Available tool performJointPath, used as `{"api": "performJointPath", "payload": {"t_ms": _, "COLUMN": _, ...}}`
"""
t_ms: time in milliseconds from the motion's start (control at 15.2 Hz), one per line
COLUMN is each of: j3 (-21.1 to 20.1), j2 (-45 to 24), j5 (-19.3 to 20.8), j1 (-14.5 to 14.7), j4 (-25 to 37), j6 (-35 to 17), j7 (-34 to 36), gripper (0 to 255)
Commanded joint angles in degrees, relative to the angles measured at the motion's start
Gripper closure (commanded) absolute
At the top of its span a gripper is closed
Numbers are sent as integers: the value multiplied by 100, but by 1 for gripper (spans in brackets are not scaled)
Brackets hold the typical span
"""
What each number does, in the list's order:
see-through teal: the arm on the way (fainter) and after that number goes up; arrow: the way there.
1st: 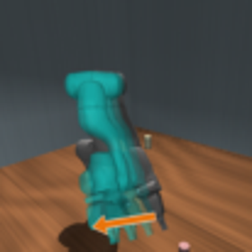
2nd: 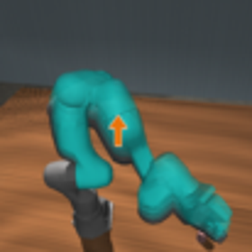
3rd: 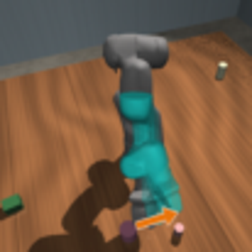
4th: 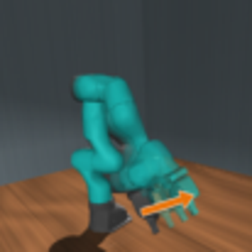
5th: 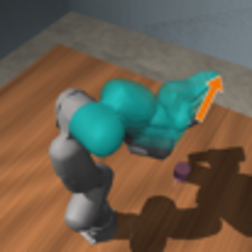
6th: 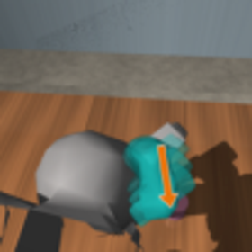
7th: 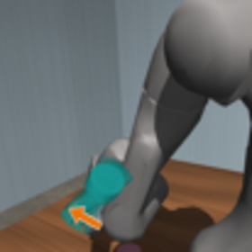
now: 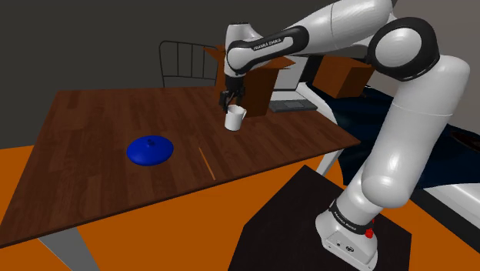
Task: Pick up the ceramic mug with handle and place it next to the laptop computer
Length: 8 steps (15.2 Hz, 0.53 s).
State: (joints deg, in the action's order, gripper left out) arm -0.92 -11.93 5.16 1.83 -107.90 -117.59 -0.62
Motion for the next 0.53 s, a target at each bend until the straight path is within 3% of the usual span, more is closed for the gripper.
{"api": "performJointPath", "payload": {"t_ms": 0, "j3": -8, "j2": -160, "j5": 14, "j1": 18, "j4": 68, "j6": -89, "j7": 40, "gripper": 0}}
{"api": "performJointPath", "payload": {"t_ms": 462, "j3": 3, "j2": -324, "j5": 36, "j1": 2, "j4": -154, "j6": -475, "j7": 54, "gripper": 0}}
